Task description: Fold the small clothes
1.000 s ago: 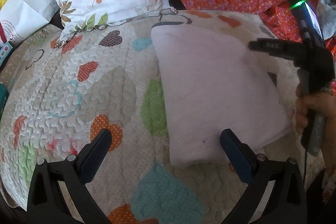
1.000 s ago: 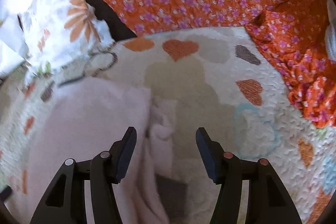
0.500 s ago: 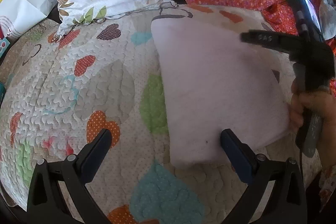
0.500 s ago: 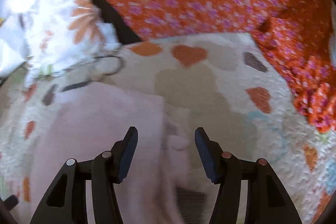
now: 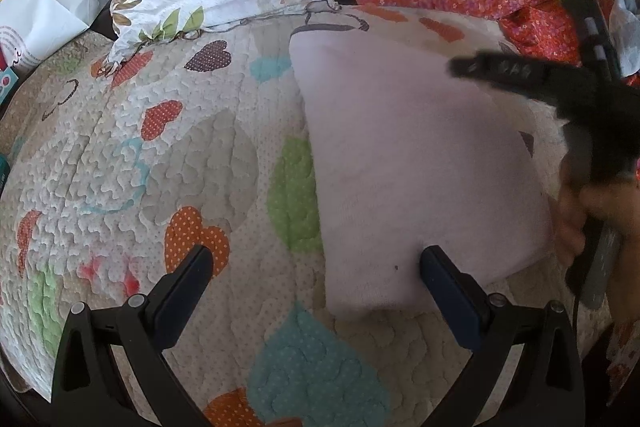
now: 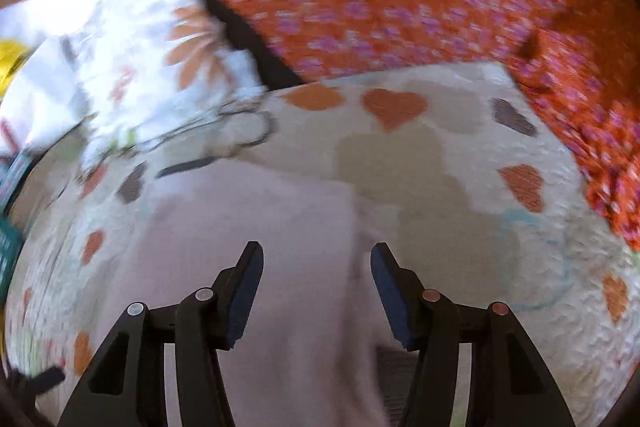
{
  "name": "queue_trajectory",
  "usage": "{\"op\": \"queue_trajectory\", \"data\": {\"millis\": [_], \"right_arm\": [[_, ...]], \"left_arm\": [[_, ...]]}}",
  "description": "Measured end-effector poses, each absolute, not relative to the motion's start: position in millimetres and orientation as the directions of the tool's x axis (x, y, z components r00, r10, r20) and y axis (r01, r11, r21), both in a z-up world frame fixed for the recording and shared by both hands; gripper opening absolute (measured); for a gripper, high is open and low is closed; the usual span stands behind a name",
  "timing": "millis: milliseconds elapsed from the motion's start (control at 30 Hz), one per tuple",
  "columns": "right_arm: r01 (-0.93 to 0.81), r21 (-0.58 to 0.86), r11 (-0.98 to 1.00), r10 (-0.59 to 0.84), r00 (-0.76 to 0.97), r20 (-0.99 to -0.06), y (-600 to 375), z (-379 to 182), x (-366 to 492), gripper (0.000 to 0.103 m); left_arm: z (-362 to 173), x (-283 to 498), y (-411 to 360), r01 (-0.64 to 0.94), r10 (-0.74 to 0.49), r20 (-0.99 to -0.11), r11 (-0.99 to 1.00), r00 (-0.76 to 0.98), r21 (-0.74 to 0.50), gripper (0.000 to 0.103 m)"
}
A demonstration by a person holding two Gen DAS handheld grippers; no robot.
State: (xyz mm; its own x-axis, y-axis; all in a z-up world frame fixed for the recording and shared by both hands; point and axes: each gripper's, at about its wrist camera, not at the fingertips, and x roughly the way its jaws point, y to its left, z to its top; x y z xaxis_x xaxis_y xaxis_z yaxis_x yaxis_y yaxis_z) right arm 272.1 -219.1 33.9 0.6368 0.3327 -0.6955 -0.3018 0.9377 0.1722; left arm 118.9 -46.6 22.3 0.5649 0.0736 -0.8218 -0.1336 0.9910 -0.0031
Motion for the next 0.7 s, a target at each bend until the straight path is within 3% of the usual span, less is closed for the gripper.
{"op": "queue_trajectory", "data": {"millis": [67,133,333,700], "right_arm": [[-0.364,0.154,0.919,0.353,0.579,-0.735,-203,25,273,0.061],[-0.357,0.064,0.932,0.266,0.553,-0.789,-195,9,277,0.062],[-0.206,-0.015,0.978,0.132,0.679,-0.722,-227,32,267,0.064],[-0.151,0.023,0.988,0.120,0.677,-0.726,-261,58,185,0.064]], "left_arm": [[22,119,-46,-0.132,0.070,-0.823,0.991,0.564,-0.007,0.103],[22,118,-46,-0.132,0.064,-0.825,0.991,0.562,-0.013,0.103],[28,113,-46,-0.138,0.082,-0.810,0.990,0.580,0.002,0.103],[49,78,-54,-0.134,0.084,-0.774,0.991,0.628,-0.002,0.103]]}}
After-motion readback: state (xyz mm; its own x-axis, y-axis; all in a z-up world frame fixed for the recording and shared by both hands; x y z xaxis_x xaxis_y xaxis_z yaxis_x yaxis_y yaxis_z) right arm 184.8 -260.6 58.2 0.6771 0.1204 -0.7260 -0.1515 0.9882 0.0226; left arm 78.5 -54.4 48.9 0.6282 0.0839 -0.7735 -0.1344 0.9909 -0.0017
